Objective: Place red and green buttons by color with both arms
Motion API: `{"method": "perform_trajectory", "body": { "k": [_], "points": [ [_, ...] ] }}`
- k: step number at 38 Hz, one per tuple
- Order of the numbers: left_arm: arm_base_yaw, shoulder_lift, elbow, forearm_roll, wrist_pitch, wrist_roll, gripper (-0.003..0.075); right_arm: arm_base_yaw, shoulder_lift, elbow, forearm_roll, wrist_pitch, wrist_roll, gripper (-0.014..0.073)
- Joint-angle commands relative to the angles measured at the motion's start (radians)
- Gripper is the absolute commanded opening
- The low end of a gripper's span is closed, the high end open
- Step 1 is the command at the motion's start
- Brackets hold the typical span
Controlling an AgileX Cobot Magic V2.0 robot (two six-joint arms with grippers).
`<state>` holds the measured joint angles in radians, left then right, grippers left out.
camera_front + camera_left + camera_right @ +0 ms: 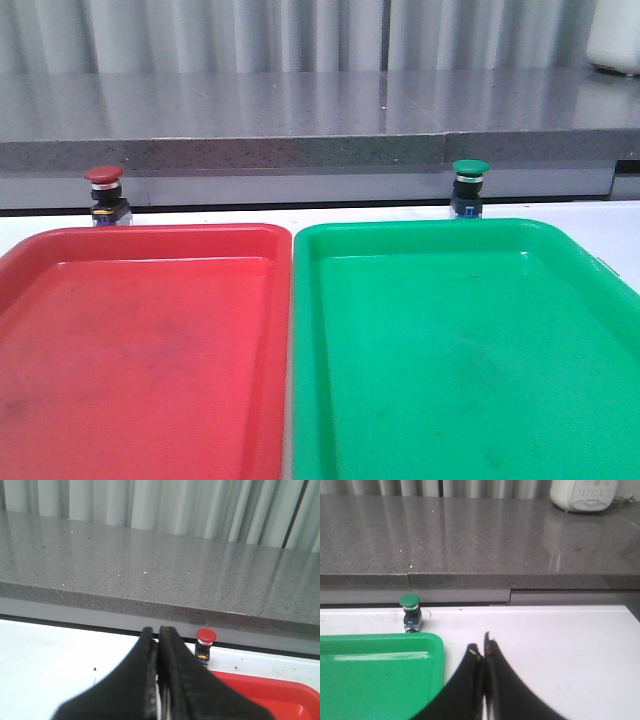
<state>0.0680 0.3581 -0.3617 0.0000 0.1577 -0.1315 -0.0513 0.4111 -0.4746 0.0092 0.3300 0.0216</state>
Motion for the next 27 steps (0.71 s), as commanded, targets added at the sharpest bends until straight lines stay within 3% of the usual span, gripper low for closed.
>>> {"method": "perform_trajectory", "body": {
  "k": [1, 3, 5, 7, 11, 13, 17, 27],
  "points": [
    [0.002, 0.016, -0.038, 0.000, -0.091, -0.007, 0.0031, -0.006, 0.014, -0.037, -0.009, -0.075, 0.000, -0.0043],
    [0.002, 0.016, -0.038, 0.000, -0.091, -0.007, 0.0107, -0.006, 0.014, -0.037, -0.009, -0.079, 0.000, 0.0010],
    [0.002, 0.016, -0.038, 0.000, -0.091, -0.007, 0.0236, -0.006, 0.014, -0.037, -0.009, -0.079, 0.000, 0.0077],
    [0.002, 0.016, -0.038, 0.000, -0.091, -0.007, 0.0390, -0.006, 0.014, -0.037, -0.009, -0.079, 0.000, 0.0171],
    [0.002, 0.016, -0.038, 0.000, -0.091, -0.007, 0.0606, -0.006, 0.014, -0.037, -0.009, -0.079, 0.000, 0.0372],
    [0.002, 0.016, -0.038, 0.000, -0.091, -0.007, 0.0645, -0.006, 0.014, -0.037, -0.009, -0.078, 0.000, 0.0453],
    [0.002, 0.016, -0.036, 0.000, -0.091, -0.007, 0.0650, -0.006, 0.014, -0.037, -0.009, -0.076, 0.000, 0.0557],
    [0.002, 0.026, -0.034, -0.006, -0.137, -0.009, 0.0643, -0.006, 0.014, -0.037, -0.009, -0.076, 0.000, 0.0561]
  ]
}}
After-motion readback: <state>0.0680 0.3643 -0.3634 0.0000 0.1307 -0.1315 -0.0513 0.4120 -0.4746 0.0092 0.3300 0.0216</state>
